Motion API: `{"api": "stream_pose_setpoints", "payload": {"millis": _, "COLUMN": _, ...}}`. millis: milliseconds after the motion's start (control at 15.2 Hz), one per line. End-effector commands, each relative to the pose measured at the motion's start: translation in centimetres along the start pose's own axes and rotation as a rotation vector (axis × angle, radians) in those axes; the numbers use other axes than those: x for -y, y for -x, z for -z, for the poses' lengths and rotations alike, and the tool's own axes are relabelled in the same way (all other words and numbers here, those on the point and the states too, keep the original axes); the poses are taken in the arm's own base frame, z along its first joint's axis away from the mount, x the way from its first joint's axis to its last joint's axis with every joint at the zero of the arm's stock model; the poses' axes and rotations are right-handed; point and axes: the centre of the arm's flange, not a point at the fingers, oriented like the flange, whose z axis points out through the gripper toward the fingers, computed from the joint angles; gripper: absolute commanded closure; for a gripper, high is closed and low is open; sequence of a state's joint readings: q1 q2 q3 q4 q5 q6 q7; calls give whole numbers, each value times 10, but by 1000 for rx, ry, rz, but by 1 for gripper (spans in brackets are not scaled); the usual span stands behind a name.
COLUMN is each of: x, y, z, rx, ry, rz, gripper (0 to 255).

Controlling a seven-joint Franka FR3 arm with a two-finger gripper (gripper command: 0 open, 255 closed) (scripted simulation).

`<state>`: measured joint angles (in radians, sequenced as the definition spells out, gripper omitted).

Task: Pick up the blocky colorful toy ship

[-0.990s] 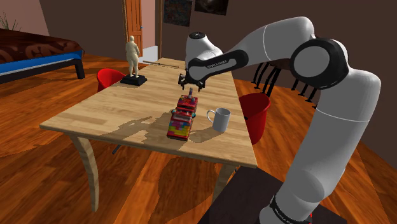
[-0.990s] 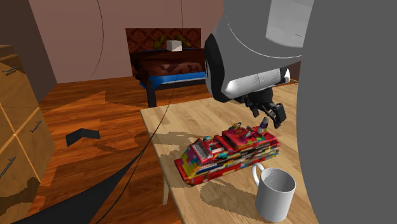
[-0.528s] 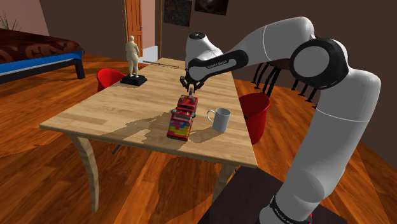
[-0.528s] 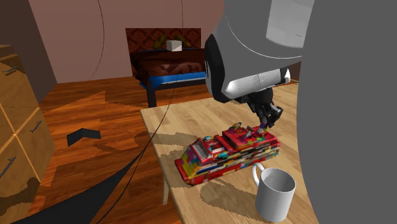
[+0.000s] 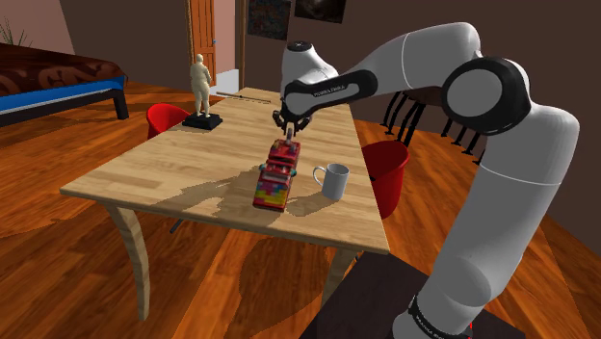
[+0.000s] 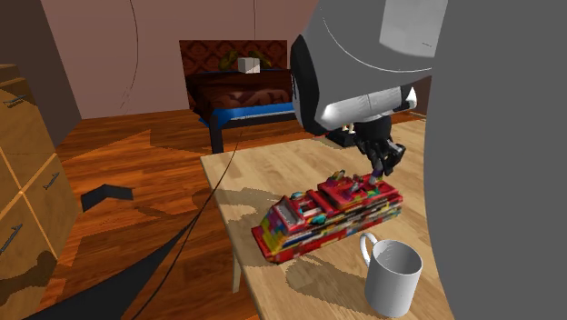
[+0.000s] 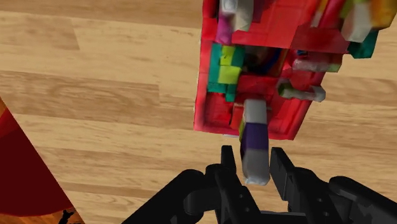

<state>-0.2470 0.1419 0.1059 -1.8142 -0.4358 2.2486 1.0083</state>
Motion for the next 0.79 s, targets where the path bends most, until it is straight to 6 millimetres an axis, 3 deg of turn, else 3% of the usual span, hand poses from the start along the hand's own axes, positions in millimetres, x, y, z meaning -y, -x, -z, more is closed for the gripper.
{"api": "stream_pose_setpoints", "payload": {"millis": 0, "x": 0, "y": -5, "z": 10, "rx": -3, "ry": -1, "rz": -1, "gripper": 255}}
{"api": "stream_pose_setpoints", "payload": {"millis": 594, "x": 0, "y": -26, "z": 53, "rx": -3, "ry": -1, "rz": -1, "gripper": 255}}
{"api": "stream_pose_setpoints", "payload": {"millis": 726, "x": 0, "y": -26, "z": 54, "rx": -3, "ry": -1, "rz": -1, "gripper": 255}}
